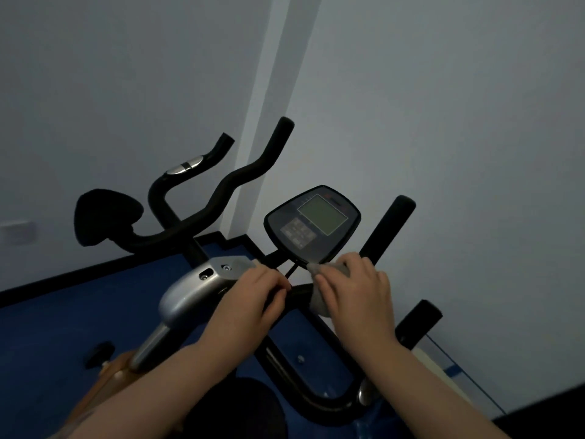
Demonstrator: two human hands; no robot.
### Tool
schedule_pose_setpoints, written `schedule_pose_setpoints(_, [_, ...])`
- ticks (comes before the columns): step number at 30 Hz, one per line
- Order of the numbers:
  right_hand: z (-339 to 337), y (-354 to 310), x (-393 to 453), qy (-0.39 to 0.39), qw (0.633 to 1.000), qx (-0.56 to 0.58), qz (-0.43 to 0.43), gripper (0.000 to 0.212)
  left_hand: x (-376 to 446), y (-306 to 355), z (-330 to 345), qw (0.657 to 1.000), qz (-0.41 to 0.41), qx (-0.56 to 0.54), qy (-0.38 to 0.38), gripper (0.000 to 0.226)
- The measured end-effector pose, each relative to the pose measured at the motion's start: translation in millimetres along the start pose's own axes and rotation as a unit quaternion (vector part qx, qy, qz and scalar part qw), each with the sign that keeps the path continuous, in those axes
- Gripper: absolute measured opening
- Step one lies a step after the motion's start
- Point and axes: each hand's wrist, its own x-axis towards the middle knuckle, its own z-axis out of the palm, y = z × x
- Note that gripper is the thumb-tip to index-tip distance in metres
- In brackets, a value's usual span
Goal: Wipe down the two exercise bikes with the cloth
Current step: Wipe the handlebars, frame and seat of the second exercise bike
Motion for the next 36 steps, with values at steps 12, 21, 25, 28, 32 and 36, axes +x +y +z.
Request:
schedule_pose_setpoints(12, [0, -2, 3, -0.017, 0.998, -0.022, -0.053, 0.028, -3, -5, 0, 0.999, -0.018, -0.035, 0.025, 0.016])
schedule_pose_setpoints(21, [-11, 16, 12, -0.035, 0.997, -0.024, -0.061, 0.03, 6, 4, 2, 1.0, -0.004, -0.005, 0.008, 0.009])
schedule_pose_setpoints(25, [-7, 32, 0, -0.036, 0.992, -0.031, -0.119, 0.031, 13, 10, 4, 1.0, -0.009, 0.011, 0.006, 0.005])
schedule_pose_setpoints(28, [-15, 50, 18, -0.013, 0.996, -0.056, -0.074, 0.03, 16, 11, 5, 1.0, -0.014, 0.013, -0.008, 0.007])
schedule_pose_setpoints(32, [-3, 31, 11, -0.025, 0.99, -0.028, -0.139, 0.029, 18, 10, 5, 0.999, -0.011, 0.031, -0.037, 0.009])
schedule_pose_setpoints(36, [-19, 66, 28, -0.004, 0.987, -0.042, -0.152, 0.03, 22, 17, 5, 0.998, -0.016, 0.048, -0.042, 0.01])
